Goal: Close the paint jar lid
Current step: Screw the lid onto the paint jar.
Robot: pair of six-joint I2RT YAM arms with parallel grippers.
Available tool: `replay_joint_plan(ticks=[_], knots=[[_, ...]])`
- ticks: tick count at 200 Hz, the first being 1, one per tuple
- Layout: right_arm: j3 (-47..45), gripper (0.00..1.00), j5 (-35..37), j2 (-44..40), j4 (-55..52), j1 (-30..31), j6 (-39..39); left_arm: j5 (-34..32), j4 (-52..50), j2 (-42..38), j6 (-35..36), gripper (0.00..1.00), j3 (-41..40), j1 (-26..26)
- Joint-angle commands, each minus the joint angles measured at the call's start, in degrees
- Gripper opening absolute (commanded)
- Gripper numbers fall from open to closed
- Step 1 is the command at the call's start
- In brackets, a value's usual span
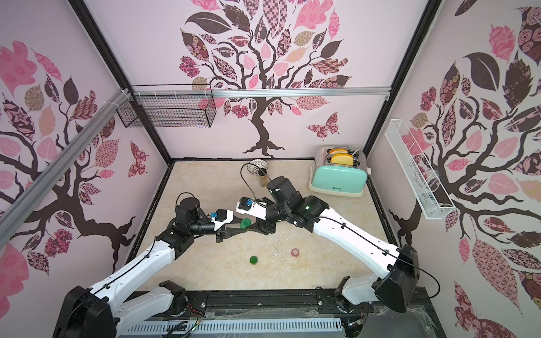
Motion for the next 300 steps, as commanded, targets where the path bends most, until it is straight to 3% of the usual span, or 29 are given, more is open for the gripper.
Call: replay_joint_plan(ticks=[1, 100, 135, 155, 178, 210, 234, 265, 300], knots=[[0.81, 0.58, -1.68, 0.56, 0.13, 0.18, -0.83, -0.01, -0.51, 0.0, 0.56, 0.27, 1.56, -0.2], [2.05, 0.36, -0.4, 2.46, -1.64, 0.95, -0.31, -0.67, -0.65, -0.02, 0.8, 0.27, 1.62, -0.23], [2.47, 0.21, 1.16, 2.95, -0.08, 1.45, 4.97, -1.26, -0.6, -0.22, 0.84, 0.27, 1.56, -0.19], [2.4, 0.12, 4.94, 3.41, 2.27, 2.92, 11.91, -2.3, -0.6, -0.48, 1.05, 0.27, 1.51, -0.22], [2.81, 0.04, 15.16, 4.55, 4.22, 6.39, 23.26, -3.76, -0.51, -0.96, 1.23, 0.27, 1.34, -0.22], [4.39, 0.0, 26.62, 7.15, 4.67, 8.58, 51.8, -5.36, 0.04, -1.23, 1.24, 0.27, 1.15, -0.21], [5.08, 0.0, 24.64, 8.83, 5.27, 9.0, 67.59, -5.83, 0.25, -1.3, 1.04, 0.27, 1.03, -0.25], [5.31, 0.0, 20.79, 9.85, 8.39, 9.71, 81.47, -6.12, 0.37, -1.62, 1.02, 0.27, 0.85, -0.24], [8.53, 0.0, 19.9, 11.86, 5.38, 10.5, 82.5, -6.3, 0.52, -1.62, 0.98, 0.27, 0.79, -0.25]])
